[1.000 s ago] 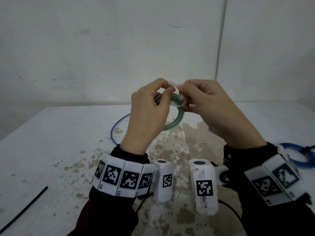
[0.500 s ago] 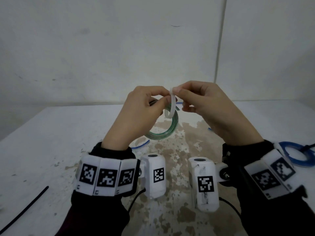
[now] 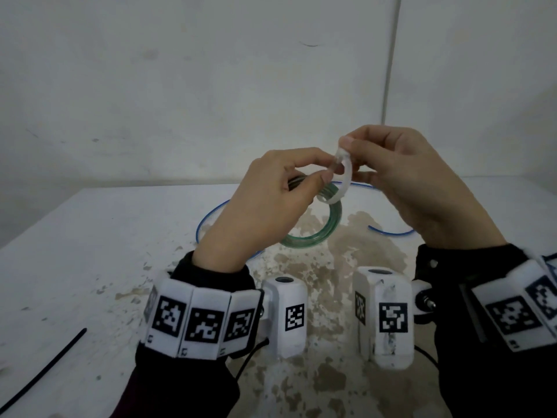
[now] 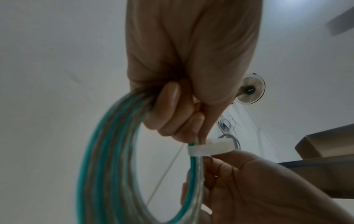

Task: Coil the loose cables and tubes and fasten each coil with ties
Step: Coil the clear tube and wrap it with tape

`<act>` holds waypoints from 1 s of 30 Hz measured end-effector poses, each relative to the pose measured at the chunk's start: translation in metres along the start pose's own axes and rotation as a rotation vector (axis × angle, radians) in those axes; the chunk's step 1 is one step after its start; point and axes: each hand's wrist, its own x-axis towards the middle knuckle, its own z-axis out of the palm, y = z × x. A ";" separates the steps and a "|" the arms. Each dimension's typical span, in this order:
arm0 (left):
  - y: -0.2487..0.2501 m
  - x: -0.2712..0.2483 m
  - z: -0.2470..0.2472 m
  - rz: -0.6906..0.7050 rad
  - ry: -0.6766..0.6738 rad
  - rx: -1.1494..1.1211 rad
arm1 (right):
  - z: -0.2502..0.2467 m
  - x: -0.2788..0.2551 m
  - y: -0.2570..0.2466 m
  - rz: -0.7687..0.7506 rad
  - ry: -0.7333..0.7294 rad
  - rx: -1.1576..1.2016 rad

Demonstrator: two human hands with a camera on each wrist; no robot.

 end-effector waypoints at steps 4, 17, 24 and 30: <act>0.005 -0.001 -0.003 0.027 -0.004 0.016 | 0.005 -0.003 -0.004 -0.039 0.025 -0.010; -0.009 0.003 -0.005 -0.110 0.030 -0.159 | 0.005 -0.005 -0.010 0.007 -0.157 0.225; -0.010 0.005 -0.001 -0.127 0.079 -0.310 | 0.013 -0.001 0.000 -0.188 0.000 -0.014; -0.003 0.002 -0.002 -0.049 0.010 -0.331 | 0.006 0.000 -0.002 -0.179 0.146 0.043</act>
